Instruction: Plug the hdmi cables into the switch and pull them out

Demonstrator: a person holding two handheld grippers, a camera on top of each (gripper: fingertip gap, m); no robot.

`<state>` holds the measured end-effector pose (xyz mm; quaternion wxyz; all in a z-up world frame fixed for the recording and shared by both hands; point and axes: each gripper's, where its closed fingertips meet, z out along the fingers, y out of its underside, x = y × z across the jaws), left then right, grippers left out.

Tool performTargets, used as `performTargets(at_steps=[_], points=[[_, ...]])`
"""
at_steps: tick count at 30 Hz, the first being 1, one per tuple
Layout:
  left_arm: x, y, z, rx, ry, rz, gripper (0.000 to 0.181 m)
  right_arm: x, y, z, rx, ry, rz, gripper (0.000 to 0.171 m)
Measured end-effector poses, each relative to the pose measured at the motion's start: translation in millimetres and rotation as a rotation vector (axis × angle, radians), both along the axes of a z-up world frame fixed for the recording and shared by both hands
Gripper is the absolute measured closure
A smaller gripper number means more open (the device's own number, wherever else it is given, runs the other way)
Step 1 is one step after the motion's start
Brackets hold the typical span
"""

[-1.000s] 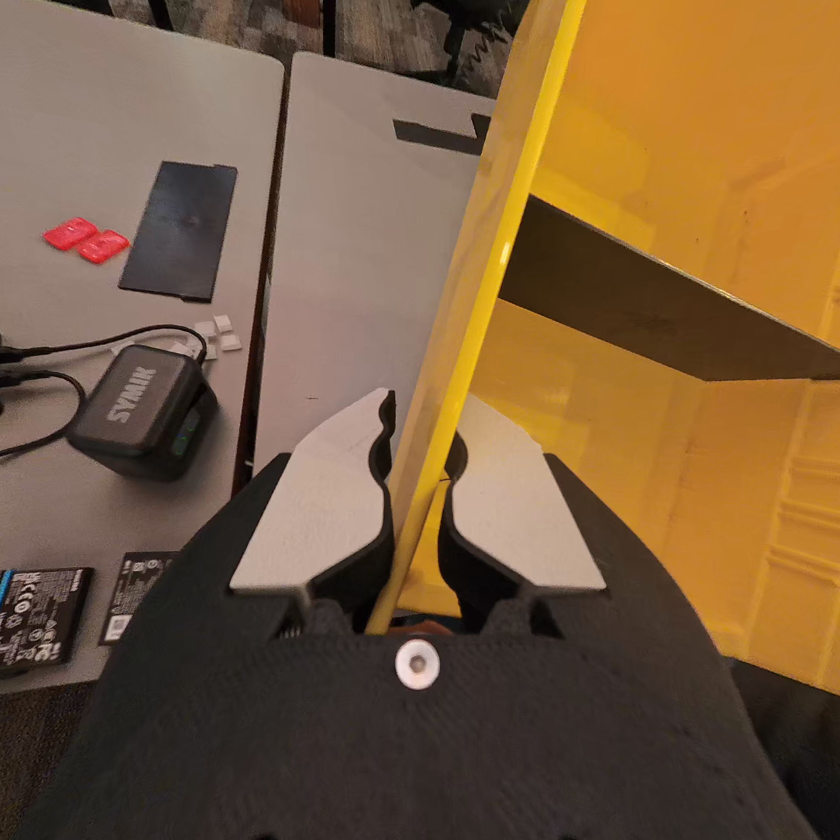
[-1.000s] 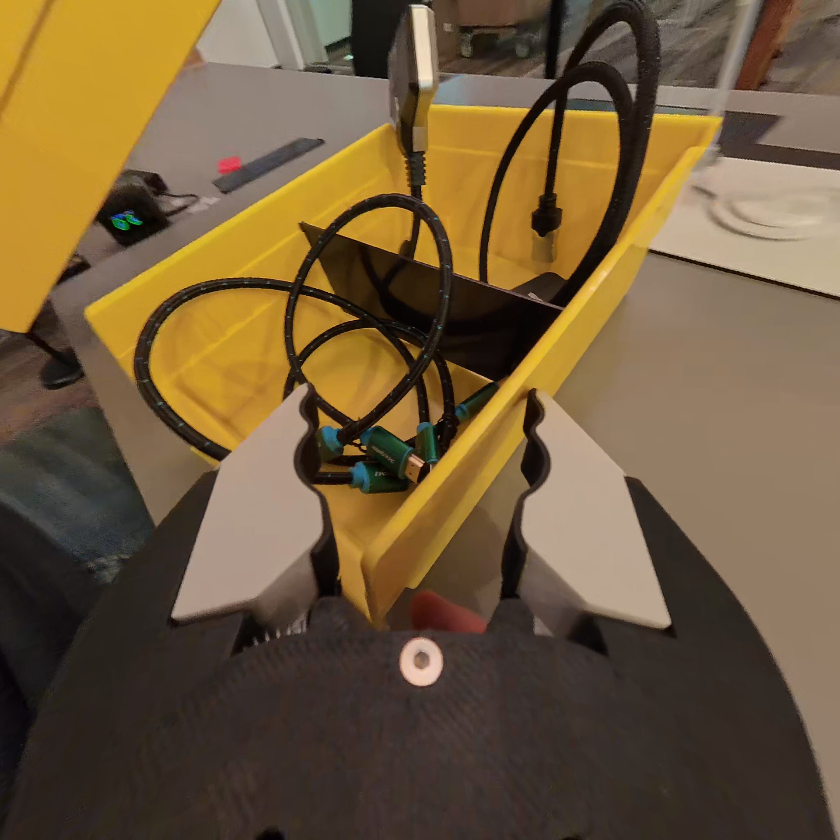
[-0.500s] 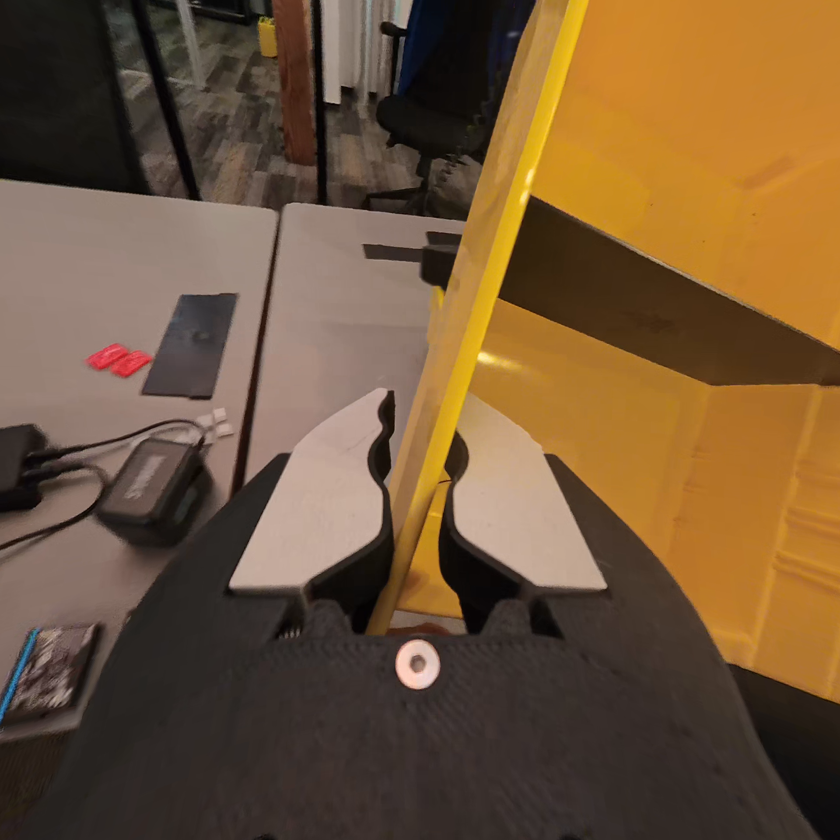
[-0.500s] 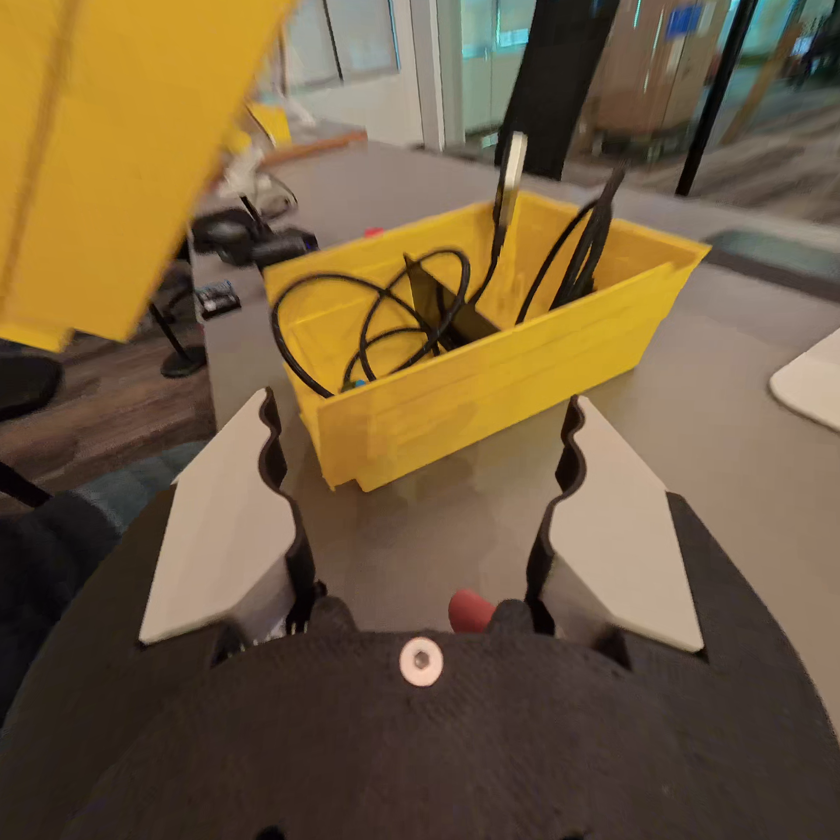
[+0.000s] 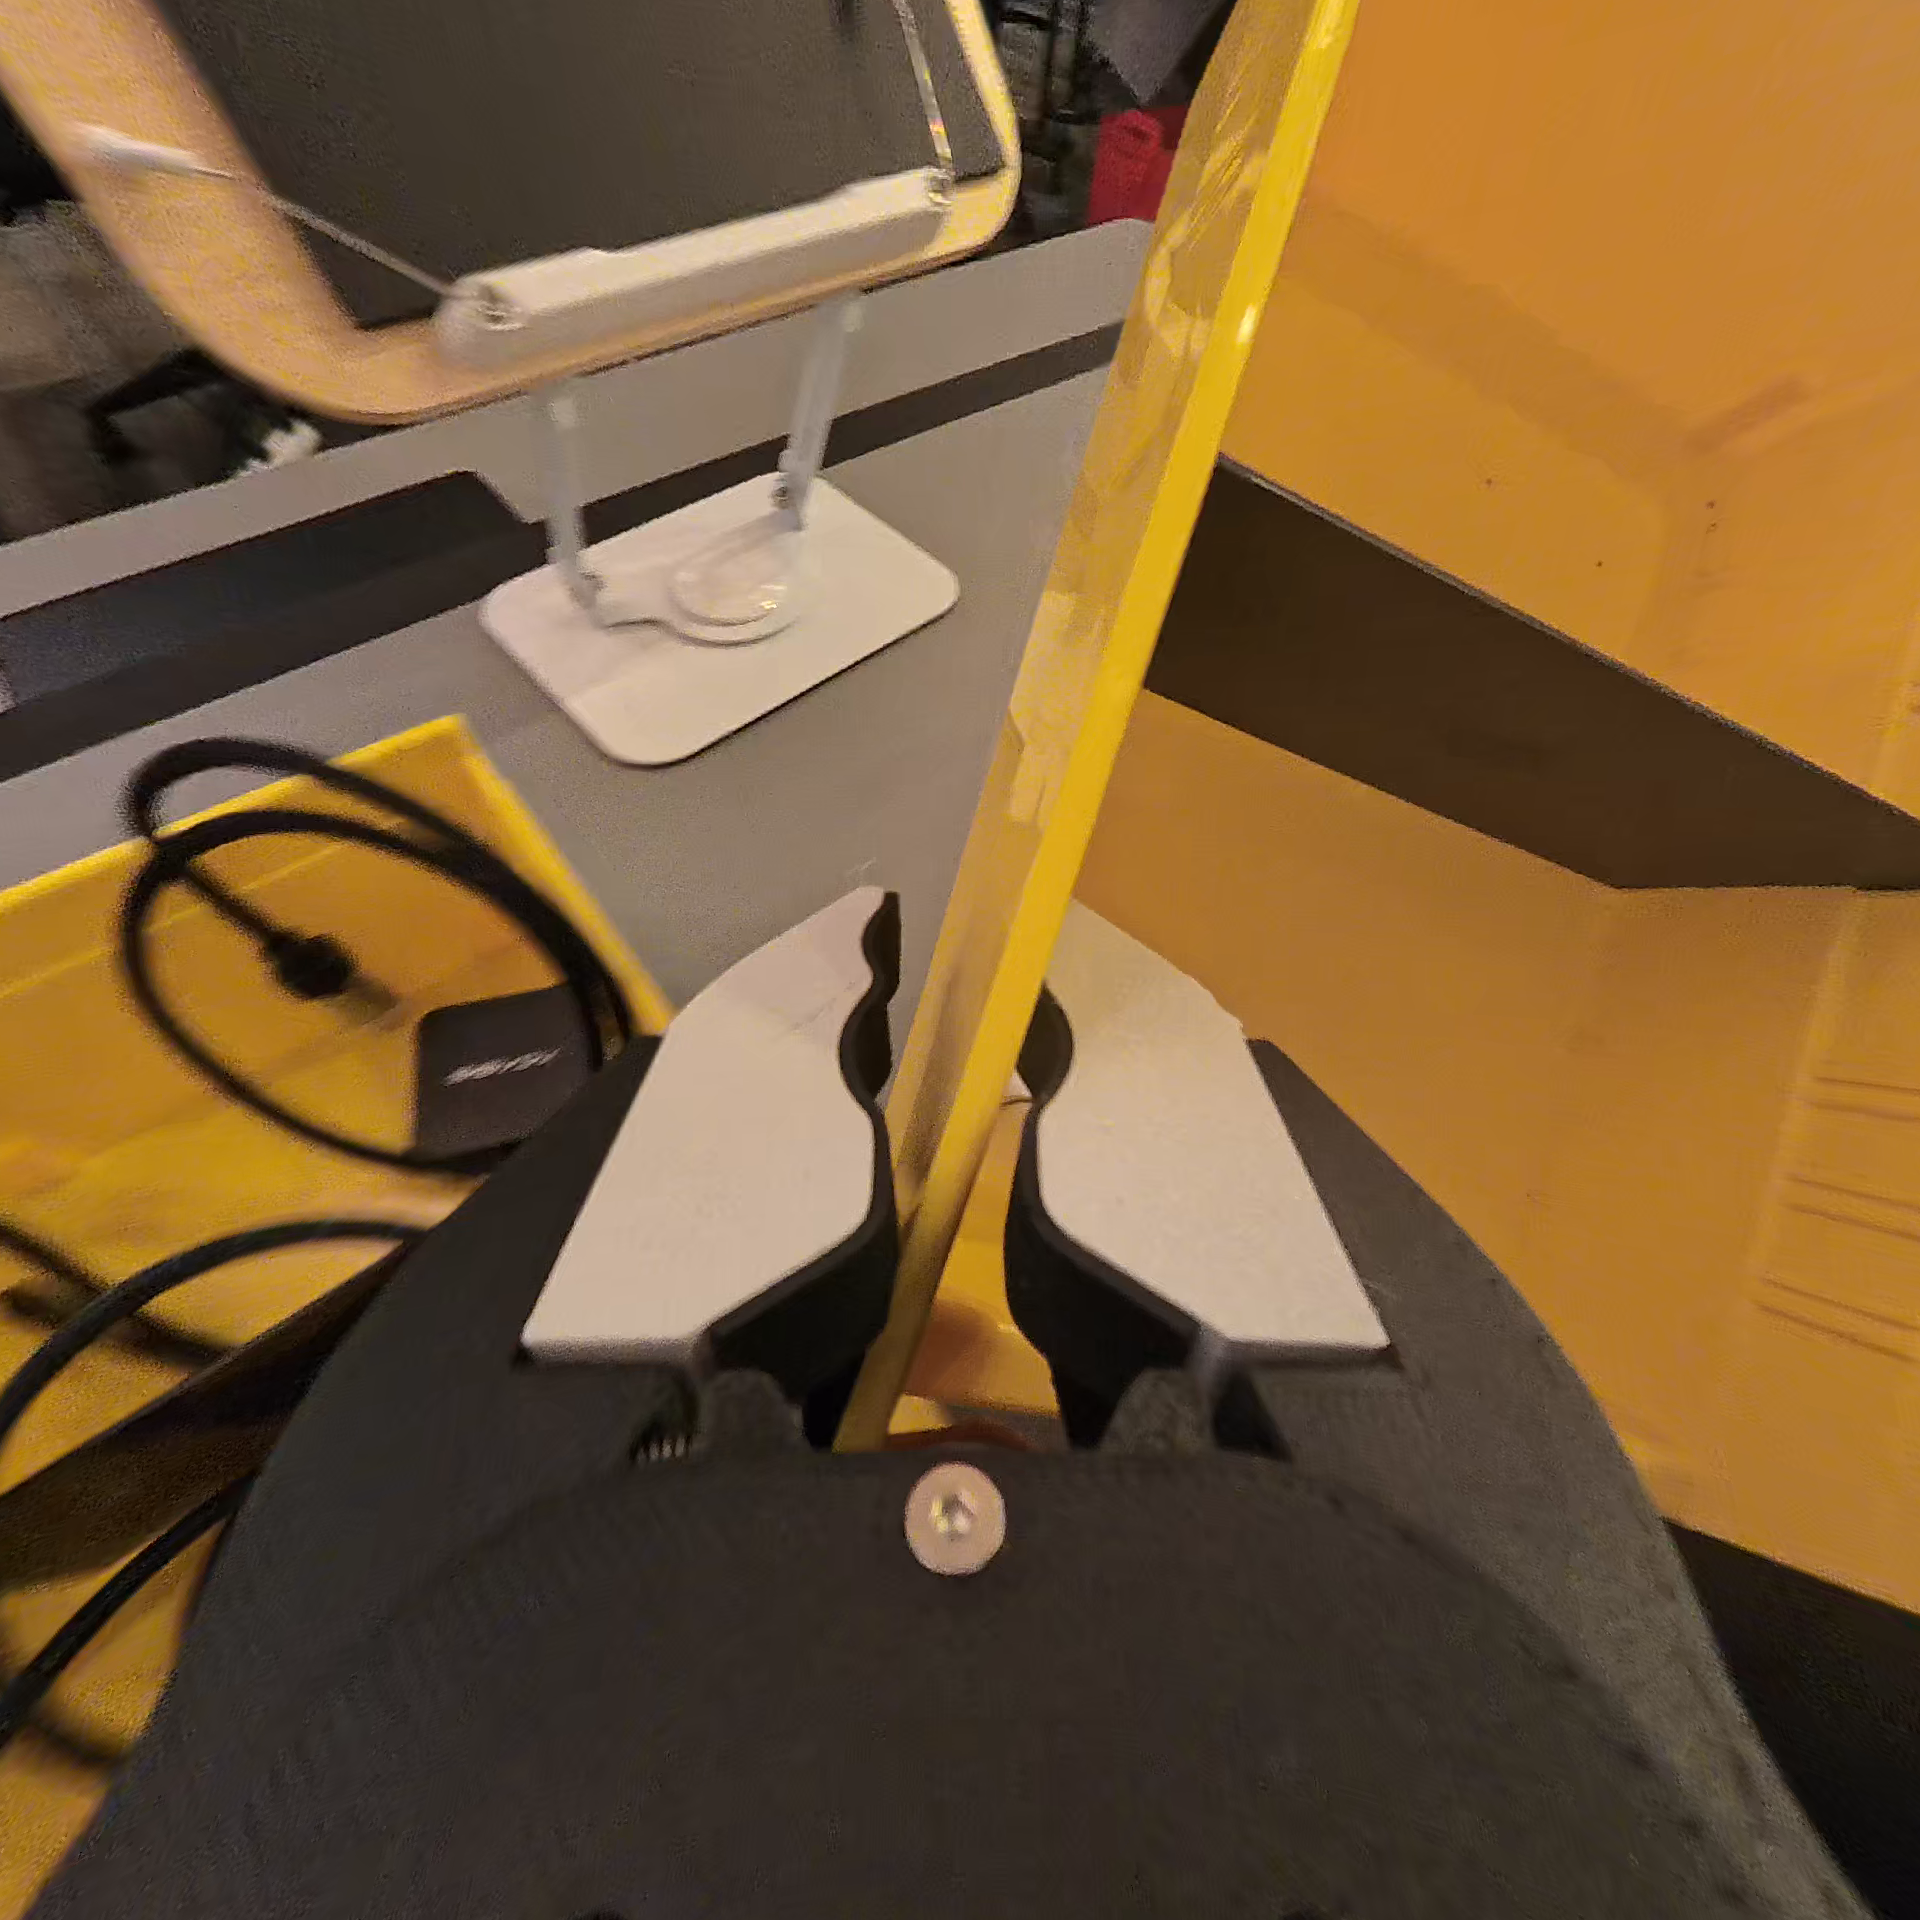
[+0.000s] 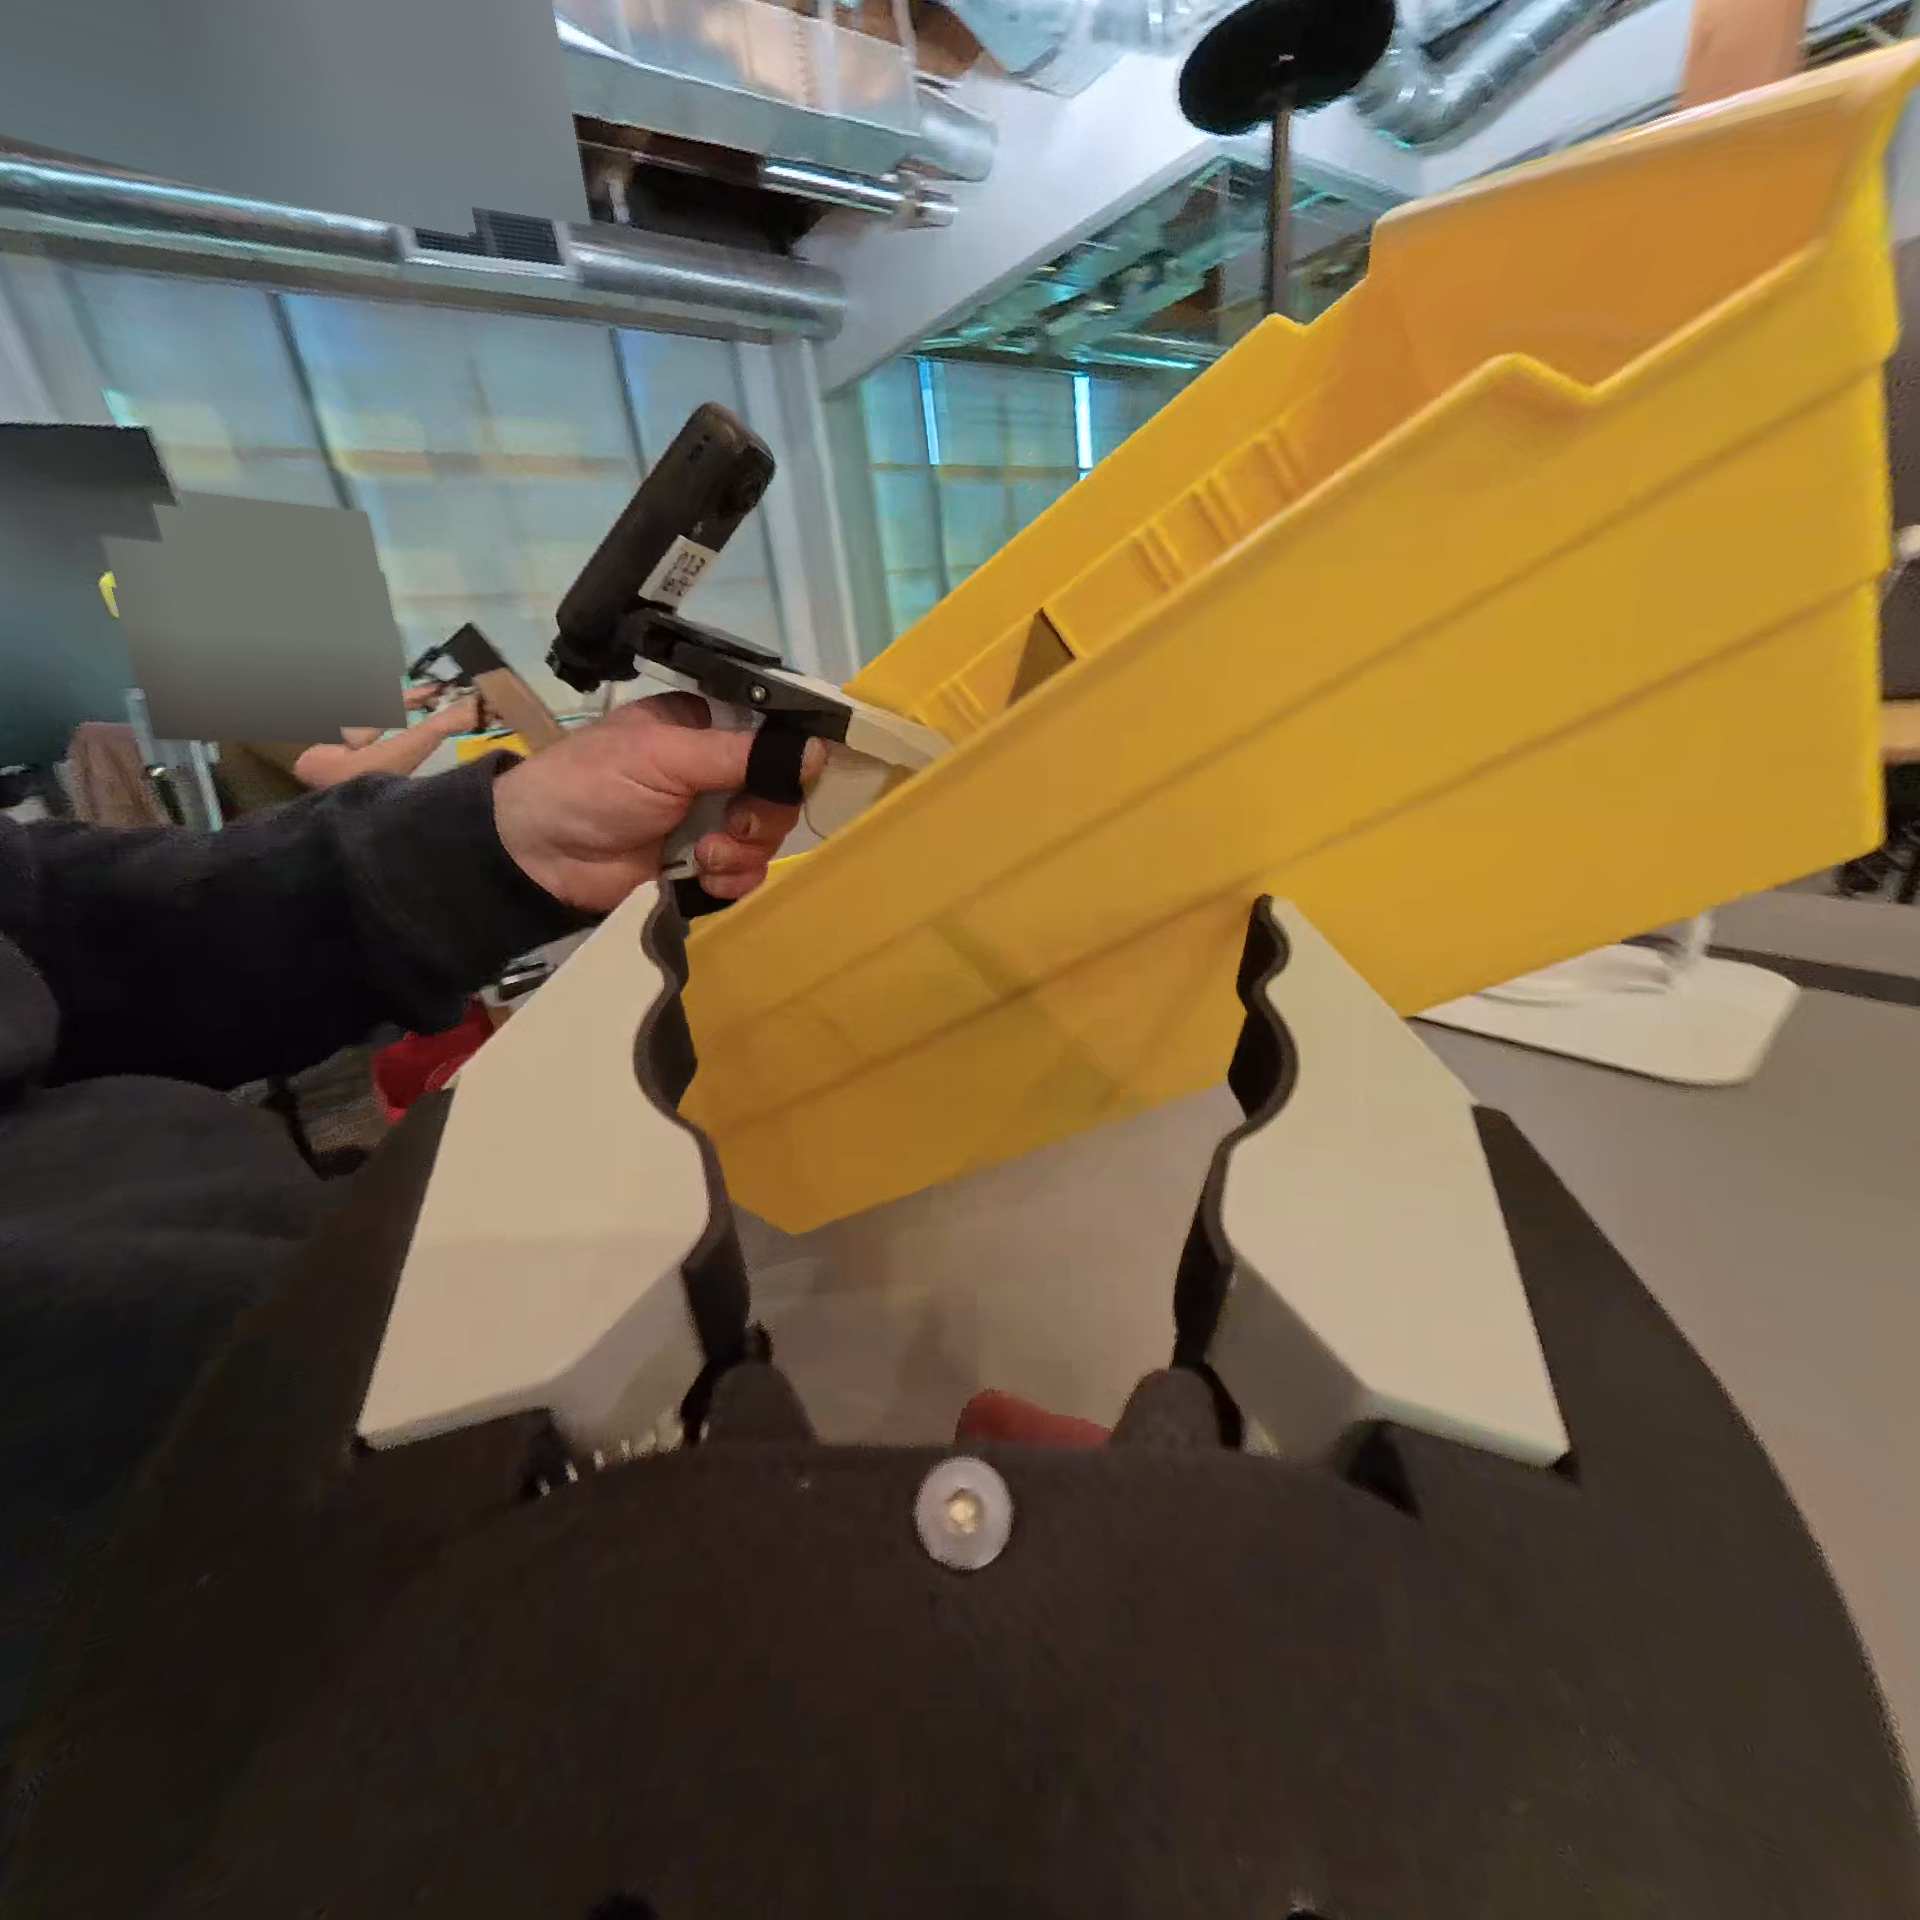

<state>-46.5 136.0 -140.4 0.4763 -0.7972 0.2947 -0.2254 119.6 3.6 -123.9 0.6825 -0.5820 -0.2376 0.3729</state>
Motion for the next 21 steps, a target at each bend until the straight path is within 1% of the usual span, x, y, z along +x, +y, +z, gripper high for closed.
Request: performTargets(at_steps=[2,5,9,11,12,15,18,19,20,21], points=[[33,5,-15,-0.031,0.000,-0.036,0.162,22,-1,-8,-0.023,0.014,-0.085,0.068],[72,8,-43,-0.108,-0.007,-0.072,0.162,53,10,-29,-0.084,-0.015,-0.230,0.068],[108,3,-79,-0.196,0.021,-0.127,0.151,81,36,-66,-0.277,-0.043,-0.323,0.053],[121,-3,-93,-0.248,0.013,-0.151,0.148,90,47,-81,-0.331,-0.074,-0.350,0.048],[122,-2,-97,-0.263,0.008,-0.135,0.156,95,52,-85,-0.350,-0.070,-0.343,0.048],[125,-7,-111,-0.368,-0.040,-0.143,0.151,103,63,-92,-0.422,-0.051,-0.282,0.050],[125,-13,-121,-0.399,-0.046,-0.154,0.148,109,73,-99,-0.499,-0.058,-0.224,0.053],[125,-15,-122,-0.422,-0.053,-0.162,0.146,112,76,-102,-0.528,-0.061,-0.210,0.056],[125,-17,-123,-0.444,-0.061,-0.169,0.143,115,80,-105,-0.537,-0.083,-0.208,0.064],[126,-19,-124,-0.454,-0.072,-0.178,0.139,117,82,-106,-0.527,-0.114,-0.212,0.064]])
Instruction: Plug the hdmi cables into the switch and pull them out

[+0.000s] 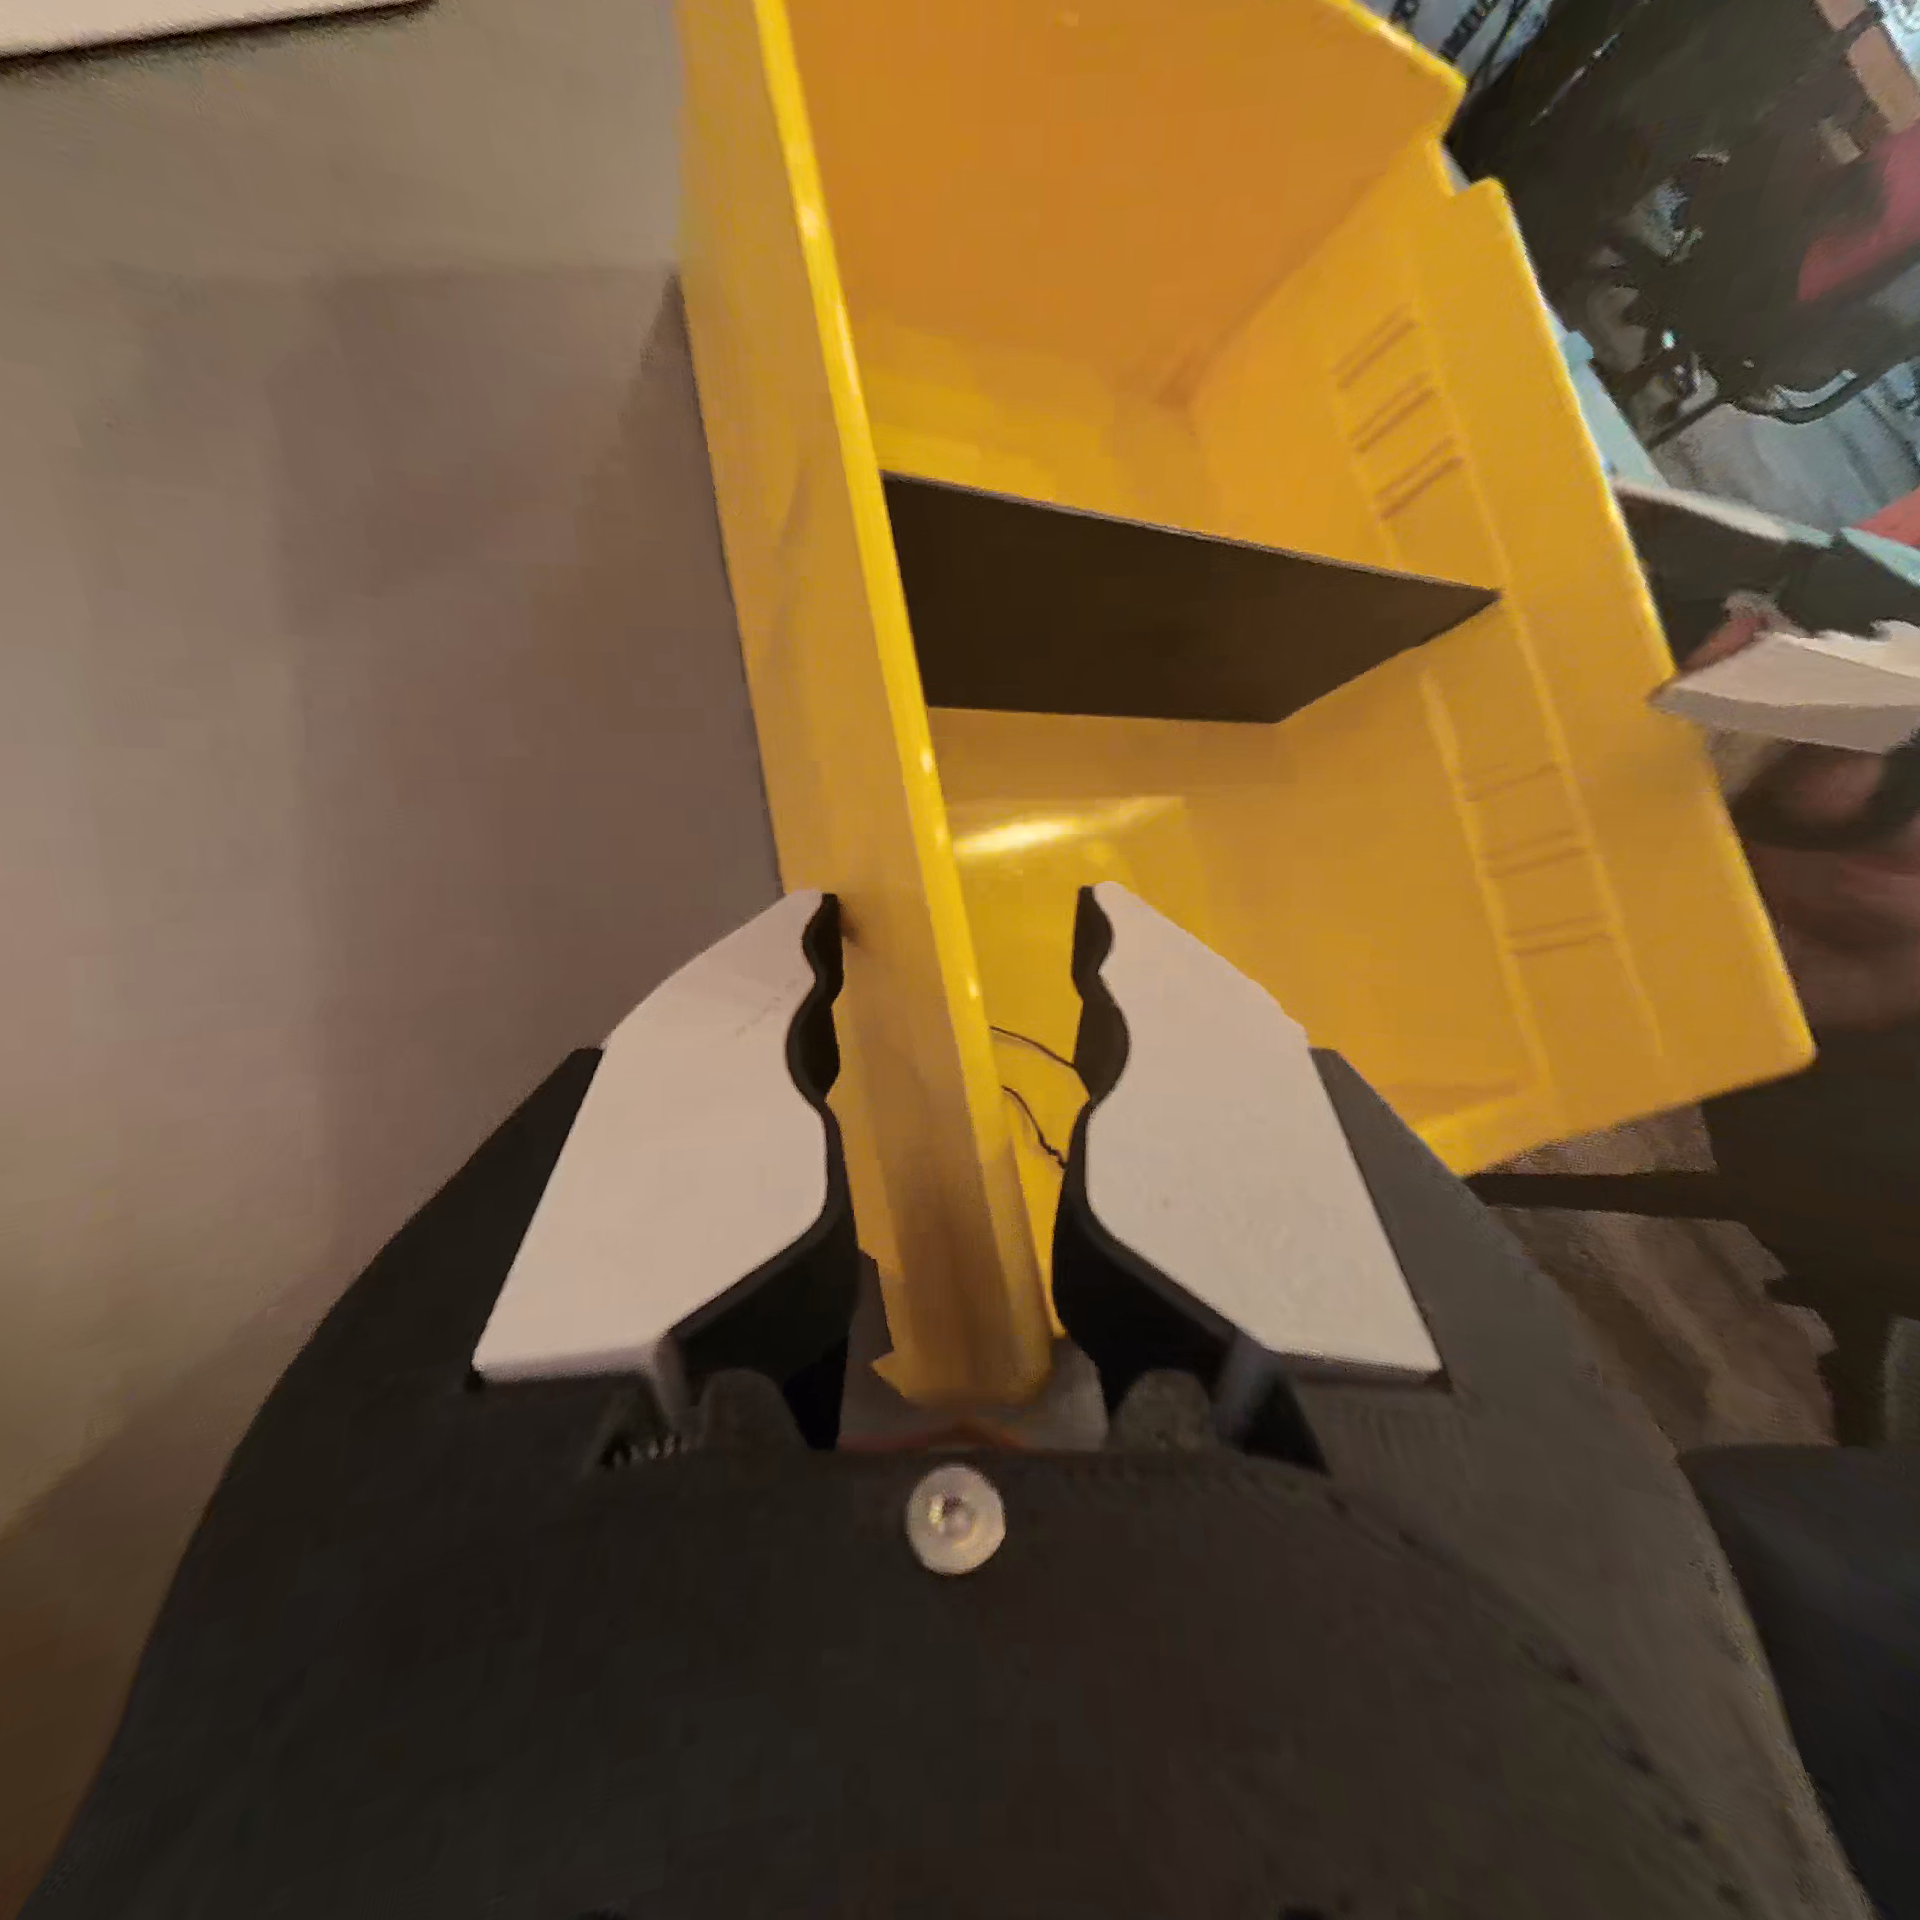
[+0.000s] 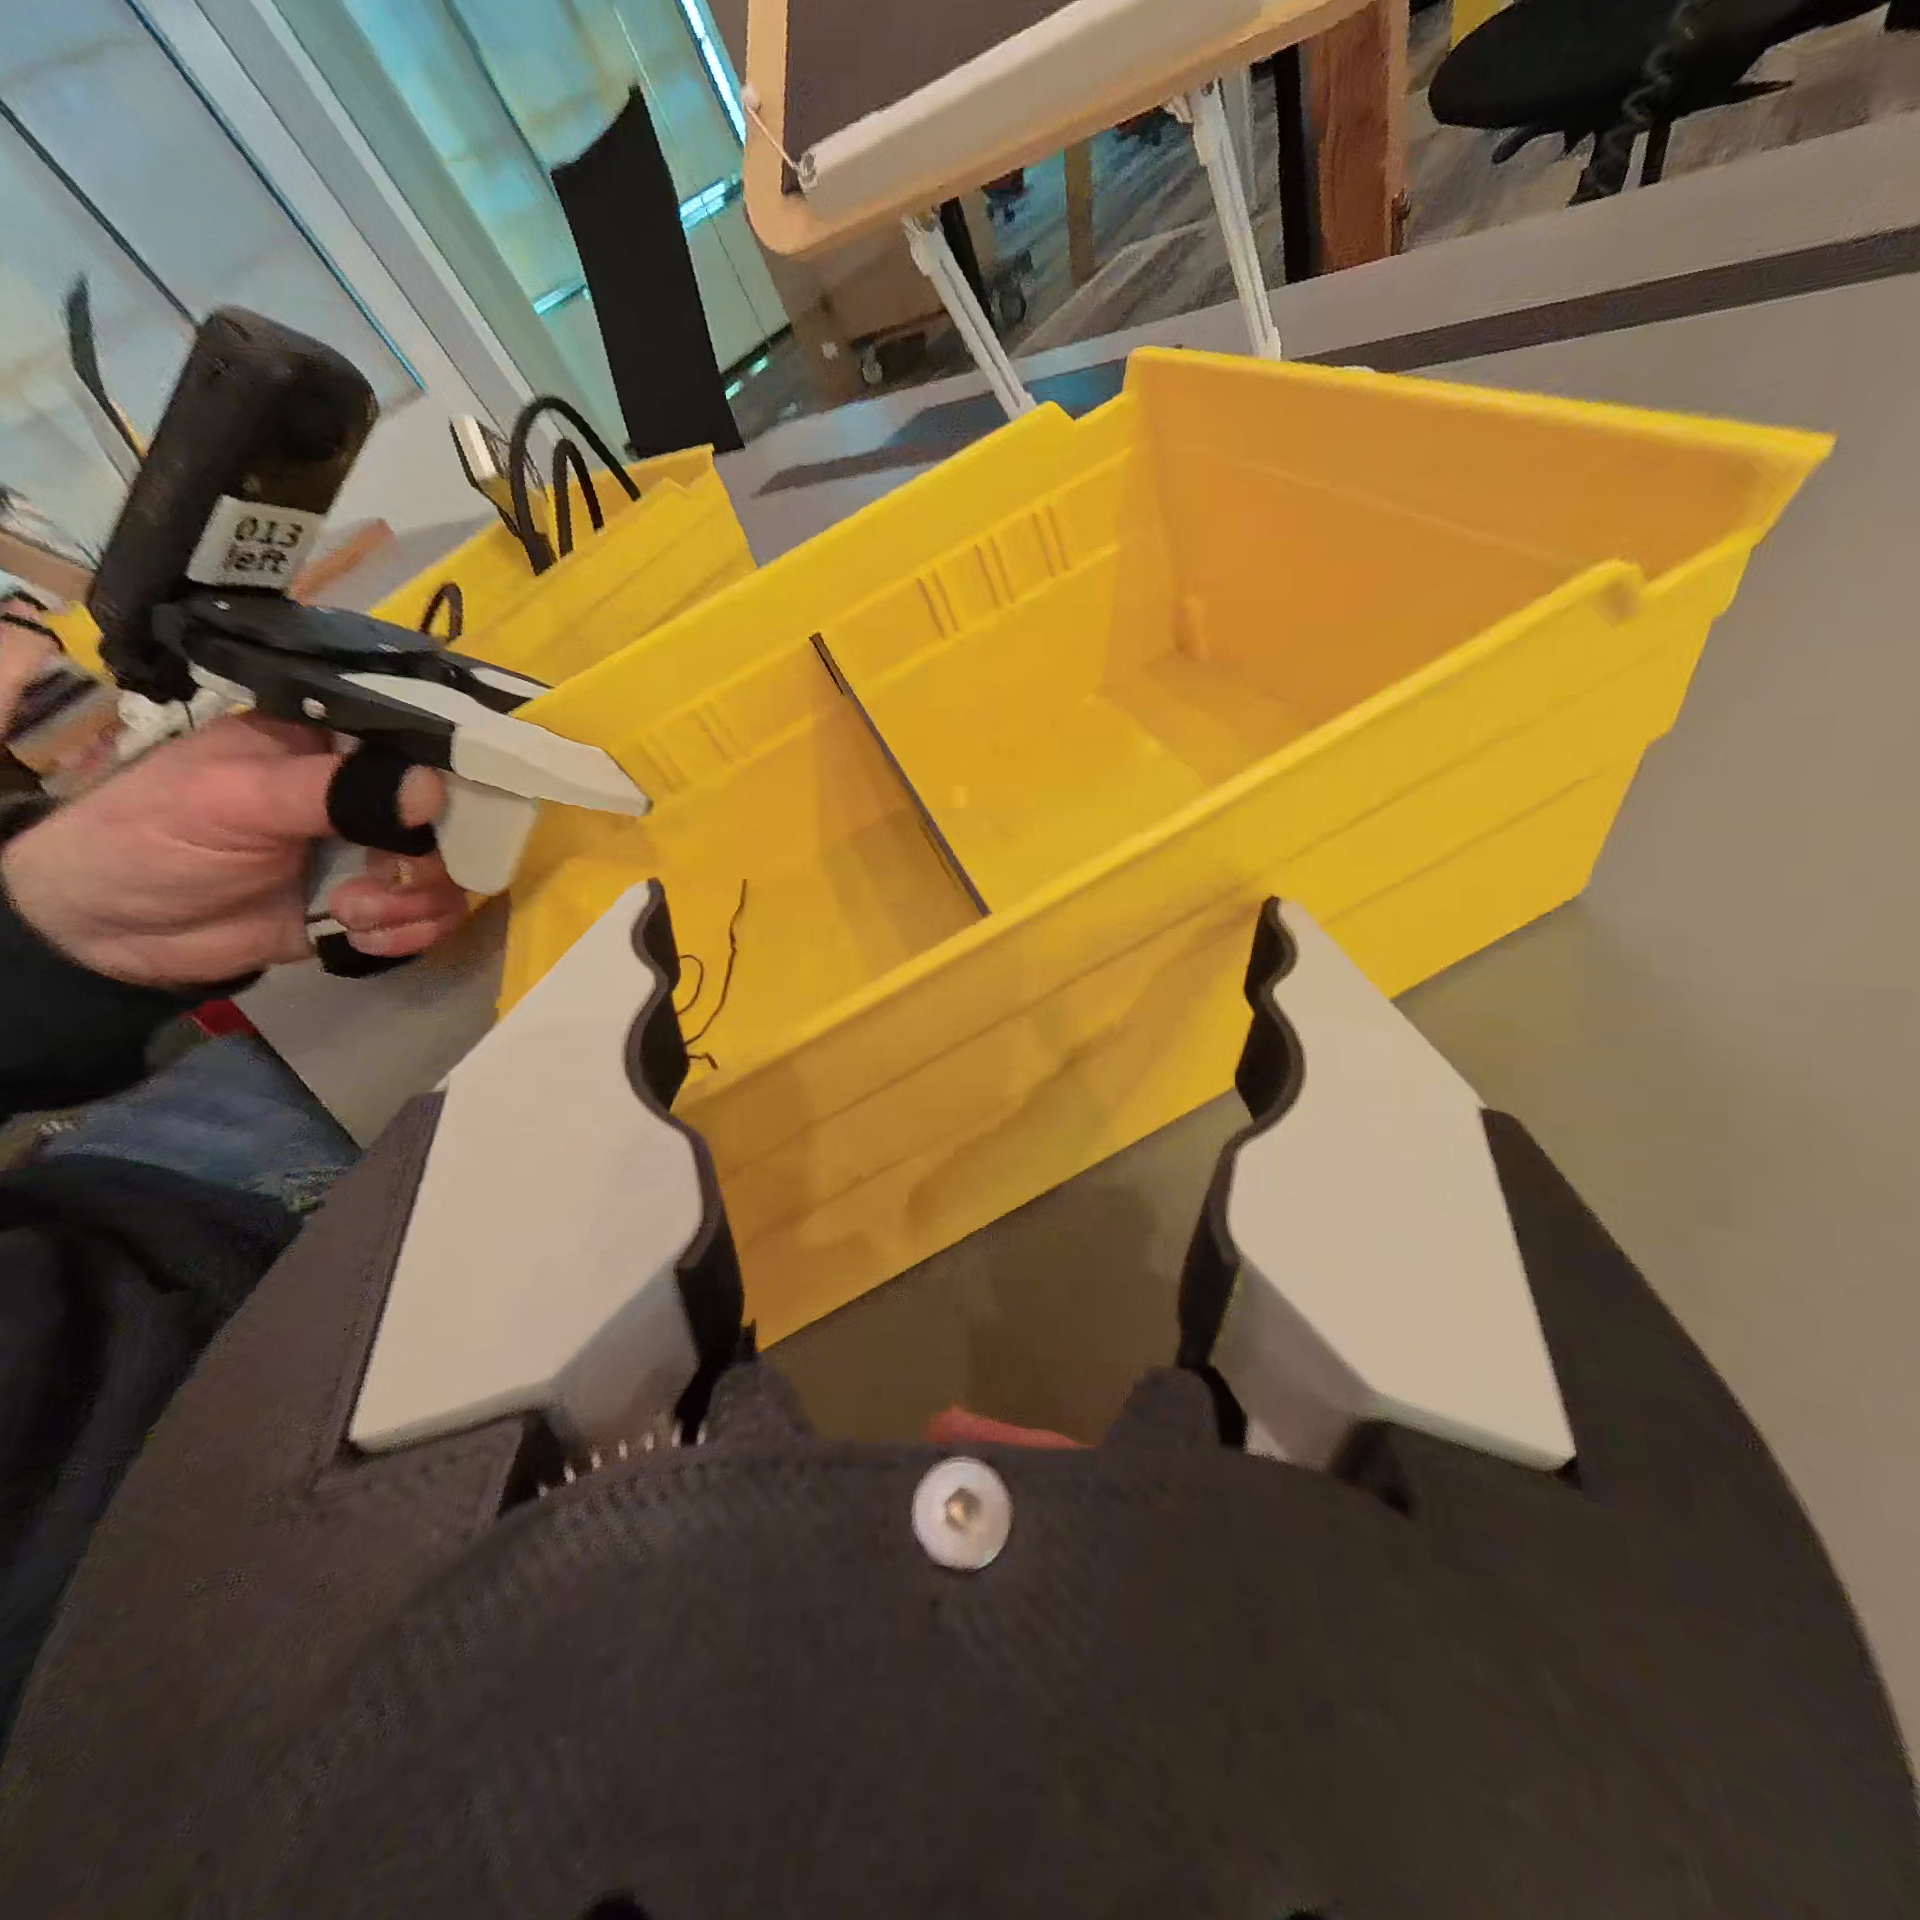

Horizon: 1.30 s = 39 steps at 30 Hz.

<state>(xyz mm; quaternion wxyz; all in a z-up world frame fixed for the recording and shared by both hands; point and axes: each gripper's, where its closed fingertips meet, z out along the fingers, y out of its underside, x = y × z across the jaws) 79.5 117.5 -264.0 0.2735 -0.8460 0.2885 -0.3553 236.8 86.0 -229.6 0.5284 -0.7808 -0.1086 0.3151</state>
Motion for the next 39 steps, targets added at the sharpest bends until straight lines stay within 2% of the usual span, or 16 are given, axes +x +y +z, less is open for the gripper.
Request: performTargets(at_steps=[2,4,7,10,13,16,20,23,25,28,30,33,35,37,38,39], points=[[3,-5,2,0.006,-0.029,-0.024,0.129,4,4,1,0.006,-0.055,0.006,0.062],[5,-12,7,0.005,-0.056,-0.051,0.119,17,9,4,0.054,-0.155,-0.064,0.066],[-4,-19,34,0.057,-0.139,-0.050,0.116,21,0,10,0.116,-0.335,-0.124,0.061],[-33,-23,66,0.187,-0.135,-0.022,0.111,4,-23,15,0.140,-0.398,-0.112,0.058],[-99,-7,84,0.370,0.039,0.128,0.102,-19,-41,10,0.132,-0.388,-0.073,0.058],[-205,19,92,0.508,0.297,0.370,0.089,-21,-43,2,0.130,-0.418,-0.083,0.061],[-323,22,63,0.389,0.530,0.550,0.080,-6,-31,5,0.133,-0.505,-0.140,0.070],[-372,17,28,0.274,0.591,0.599,0.078,12,-20,8,0.136,-0.600,-0.182,0.076],[-377,11,8,0.160,0.504,0.591,0.085,16,-19,15,0.143,-0.648,-0.192,0.074],[-371,7,-2,0.070,0.370,0.573,0.098,-8,-37,23,0.110,-0.556,-0.096,0.064],[-366,7,-2,0.063,0.343,0.550,0.106,-25,-53,15,0.055,-0.534,-0.028,0.056],[-356,6,-7,0.029,0.301,0.501,0.126,-32,-64,-11,0.011,-0.596,-0.024,0.053],[-357,7,-11,0.023,0.316,0.496,0.129,-37,-64,-21,0.002,-0.554,-0.026,0.064],[-363,8,-14,0.031,0.354,0.505,0.142,-37,-61,-21,0.007,-0.501,-0.043,0.090],[-367,7,-15,0.036,0.374,0.511,0.156,-31,-58,-20,0.014,-0.514,-0.064,0.102],[-366,6,-16,0.036,0.359,0.504,0.157,-23,-54,-19,0.029,-0.542,-0.095,0.112]])
